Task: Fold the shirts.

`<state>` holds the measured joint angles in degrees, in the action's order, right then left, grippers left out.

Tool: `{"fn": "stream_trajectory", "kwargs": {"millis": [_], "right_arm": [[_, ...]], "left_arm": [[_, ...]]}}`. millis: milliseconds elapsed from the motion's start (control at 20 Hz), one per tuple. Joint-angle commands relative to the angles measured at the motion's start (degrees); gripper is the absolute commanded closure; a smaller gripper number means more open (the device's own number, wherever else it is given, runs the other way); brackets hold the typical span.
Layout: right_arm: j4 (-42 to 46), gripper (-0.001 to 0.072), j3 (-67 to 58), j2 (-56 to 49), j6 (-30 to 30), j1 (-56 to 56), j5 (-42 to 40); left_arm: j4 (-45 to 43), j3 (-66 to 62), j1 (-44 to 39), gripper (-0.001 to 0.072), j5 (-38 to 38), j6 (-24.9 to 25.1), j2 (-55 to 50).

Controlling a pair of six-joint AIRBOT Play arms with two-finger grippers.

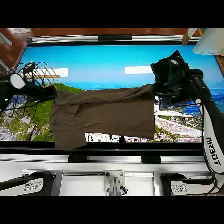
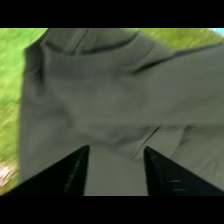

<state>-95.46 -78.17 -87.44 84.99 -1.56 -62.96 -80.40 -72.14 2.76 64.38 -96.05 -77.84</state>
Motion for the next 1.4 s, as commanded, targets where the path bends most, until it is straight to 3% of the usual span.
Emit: {"fn": "stream_trajectory", "kwargs": {"millis": [0, 200, 250, 300, 550, 600, 650, 950, 1200, 1350], "right_arm": [[-5.22, 0.0068, 2.84, 0.52, 12.87, 7.56, -21.03], [-15.54, 0.0068, 8.02, 0.52, 14.21, 14.14, -23.10], [-15.39, 0.0068, 8.55, 0.52, 14.25, 14.38, -23.08], [-14.91, 0.0068, 8.68, 0.52, 14.36, 14.36, -23.06], [-15.26, 0.0068, 8.68, 0.52, 14.29, 14.08, -21.68], [-15.23, 0.0068, 8.68, 0.52, 14.29, 14.08, -21.68], [-15.26, 0.0068, 8.68, 0.52, 14.27, 14.08, -21.70], [-15.21, 0.0068, 8.68, 0.52, 12.28, 14.08, -21.57], [-15.06, 0.0068, 11.85, 0.52, 11.08, 14.38, -21.86], [-18.23, 0.0068, 20.09, 0.52, 10.16, 12.94, -19.39]], "left_arm": [[11.43, -1.46, 12.00, -0.0012, 19.85, 10.40, -0.87], [13.60, 7.72, 20.65, 0.0001, 18.86, 13.75, -1.25], [13.60, 9.92, 21.14, 0.0078, 16.68, 14.71, -1.46], [13.60, 11.56, 21.14, 0.0109, 14.38, 15.72, -1.97], [15.67, 13.20, 21.09, 0.0123, 8.79, 18.93, -9.44], [16.13, 13.20, 21.09, 0.0132, 8.17, 19.47, -10.82], [16.24, 13.20, 21.07, 0.0197, 7.61, 20.28, -11.89], [18.95, 13.22, 20.17, 0.0228, 4.55, 23.65, -13.38], [18.95, 13.20, 19.34, 0.0673, 4.76, 23.43, -13.33], [18.97, 13.05, 19.34, 0.0672, 4.87, 24.46, -13.00]]}}
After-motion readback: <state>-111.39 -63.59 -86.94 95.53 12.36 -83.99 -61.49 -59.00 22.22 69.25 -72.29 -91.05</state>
